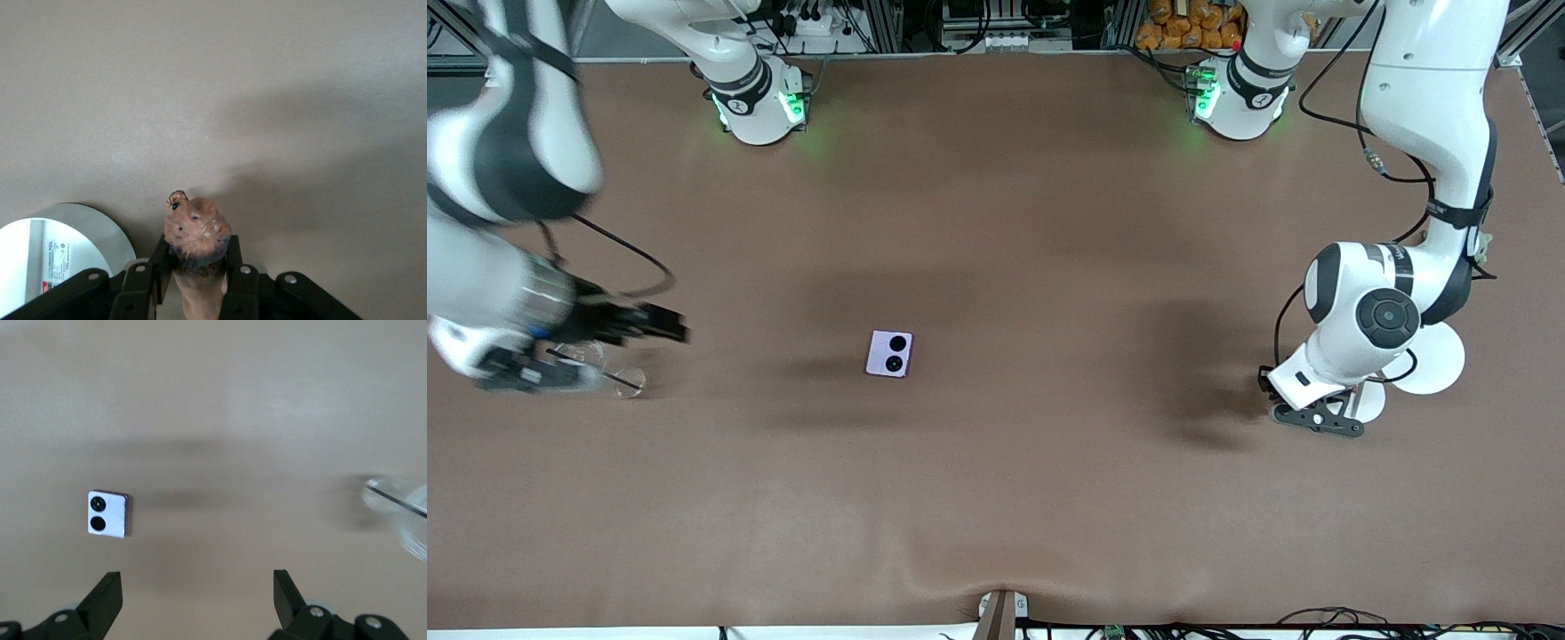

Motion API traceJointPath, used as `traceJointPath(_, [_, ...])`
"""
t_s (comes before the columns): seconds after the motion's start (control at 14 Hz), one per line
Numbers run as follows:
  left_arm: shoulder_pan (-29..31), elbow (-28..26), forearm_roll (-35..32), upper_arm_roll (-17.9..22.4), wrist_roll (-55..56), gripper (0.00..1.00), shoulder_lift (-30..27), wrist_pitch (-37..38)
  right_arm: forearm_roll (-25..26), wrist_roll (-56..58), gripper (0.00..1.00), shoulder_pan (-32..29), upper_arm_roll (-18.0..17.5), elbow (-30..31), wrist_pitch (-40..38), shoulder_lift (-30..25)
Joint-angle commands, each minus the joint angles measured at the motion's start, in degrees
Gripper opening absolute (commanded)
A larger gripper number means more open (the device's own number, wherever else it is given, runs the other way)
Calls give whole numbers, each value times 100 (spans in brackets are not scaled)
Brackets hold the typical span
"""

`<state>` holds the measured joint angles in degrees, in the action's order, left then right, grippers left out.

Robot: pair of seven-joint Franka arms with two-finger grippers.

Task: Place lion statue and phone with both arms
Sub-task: 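Grasp the white phone with the right gripper while the left gripper holds the lion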

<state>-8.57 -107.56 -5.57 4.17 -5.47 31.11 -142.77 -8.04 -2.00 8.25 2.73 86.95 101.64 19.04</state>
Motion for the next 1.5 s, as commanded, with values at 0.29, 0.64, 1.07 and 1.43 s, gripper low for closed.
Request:
traceJointPath(0.29, [232, -63, 695, -222, -113, 0, 150, -462, 40, -2014, 100, 888, 52, -91, 647, 1091])
traceJointPath(0.64, [435, -72, 1189, -390, -130, 0, 237, -462, -30, -1514, 100, 1415, 34, -117, 970, 1813])
traceJointPath(1.07, [785, -90, 1198, -704, -315, 0, 141, -462, 40, -1514, 100, 1953, 43, -65, 1552, 2287])
traceJointPath(1.43, [1736, -81, 1207, -1831, -306, 0, 211, -454, -21, -1601, 100, 2023, 43, 14, 1622, 2472])
